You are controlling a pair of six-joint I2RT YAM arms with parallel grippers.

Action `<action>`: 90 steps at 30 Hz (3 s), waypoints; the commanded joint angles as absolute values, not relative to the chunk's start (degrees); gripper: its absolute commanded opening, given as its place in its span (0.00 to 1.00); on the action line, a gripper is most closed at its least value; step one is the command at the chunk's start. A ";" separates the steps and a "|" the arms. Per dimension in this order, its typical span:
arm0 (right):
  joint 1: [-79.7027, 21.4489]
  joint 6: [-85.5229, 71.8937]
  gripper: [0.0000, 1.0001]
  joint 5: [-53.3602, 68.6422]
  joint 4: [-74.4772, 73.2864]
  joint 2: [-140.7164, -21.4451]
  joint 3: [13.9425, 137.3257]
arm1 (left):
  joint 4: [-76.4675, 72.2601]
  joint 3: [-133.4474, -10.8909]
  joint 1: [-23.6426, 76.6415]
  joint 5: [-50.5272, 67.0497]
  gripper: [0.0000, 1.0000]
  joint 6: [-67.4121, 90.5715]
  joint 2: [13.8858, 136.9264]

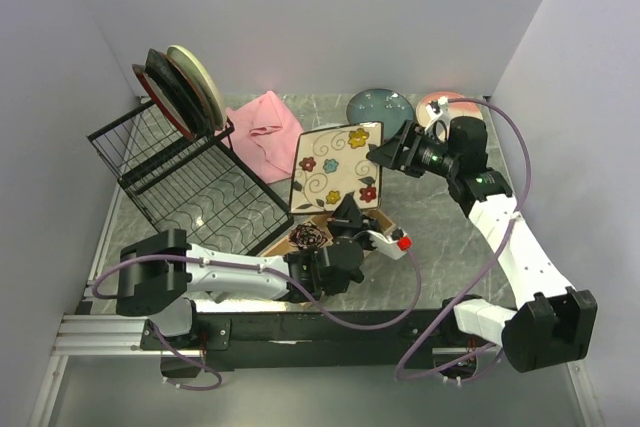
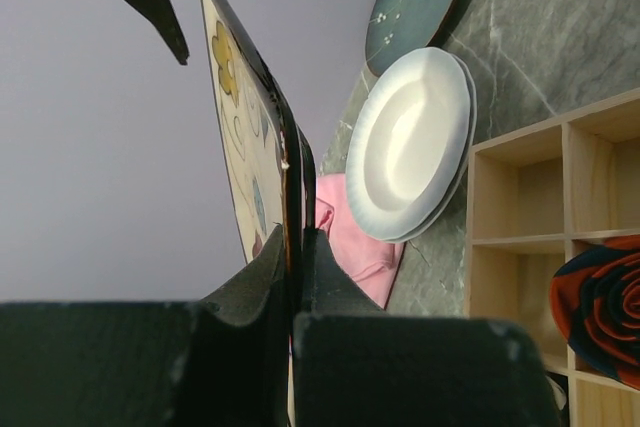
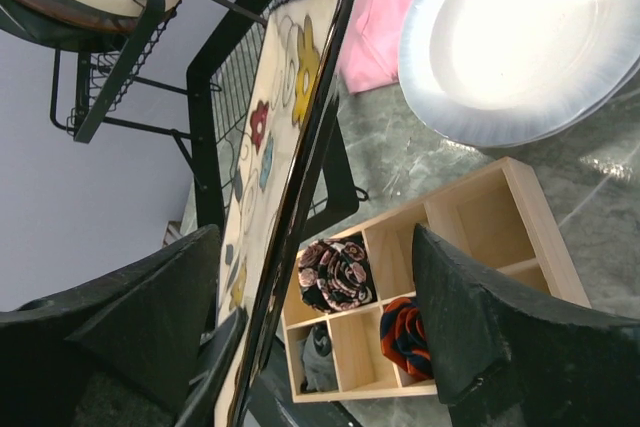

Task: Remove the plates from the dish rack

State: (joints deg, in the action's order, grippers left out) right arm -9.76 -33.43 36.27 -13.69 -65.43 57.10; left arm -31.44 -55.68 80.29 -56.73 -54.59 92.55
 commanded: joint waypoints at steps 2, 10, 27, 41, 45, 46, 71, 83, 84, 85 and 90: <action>-11.16 -34.63 0.79 35.95 -10.11 -66.97 58.18 | -43.41 -56.95 81.82 -59.24 0.01 -61.08 91.93; -12.83 -35.07 0.41 33.84 -7.91 -67.50 54.41 | -47.10 -56.25 82.09 -59.76 0.01 -63.80 95.00; -12.83 -47.19 0.00 38.41 8.43 -61.18 45.44 | -43.68 -56.95 82.00 -60.12 0.09 -57.22 95.18; -12.74 -55.72 0.00 38.41 19.33 -58.10 39.02 | -39.65 -57.92 82.00 -56.70 0.90 -44.58 95.28; -12.48 -56.86 0.00 38.85 21.62 -59.93 39.11 | -38.32 -56.52 82.00 -54.58 0.99 -39.83 92.90; -12.39 -57.13 0.00 39.02 21.88 -60.38 39.55 | -37.71 -56.17 82.00 -54.06 0.99 -39.21 92.12; 11.14 -50.89 0.00 27.87 8.28 -56.53 40.70 | -19.94 -45.98 76.56 -25.57 0.99 5.09 60.91; 22.32 -48.25 0.00 27.50 12.02 -56.41 33.05 | -23.56 -41.22 76.46 -40.52 1.00 5.01 58.45; 22.59 -48.08 0.00 27.77 12.65 -57.38 32.70 | -23.99 -41.05 76.46 -40.34 1.00 5.01 58.01; 22.94 -47.82 0.00 27.86 12.92 -58.18 32.70 | -24.34 -40.78 76.46 -40.34 1.00 4.92 57.83; 23.47 -48.51 0.00 27.51 18.71 -62.05 30.51 | -25.49 -39.90 76.46 -42.88 0.99 4.04 57.92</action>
State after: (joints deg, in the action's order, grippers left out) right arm 22.94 -45.69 23.55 2.24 -62.15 30.28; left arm -21.41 -40.07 76.51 -39.79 3.84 59.07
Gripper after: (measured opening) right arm 0.209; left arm 0.995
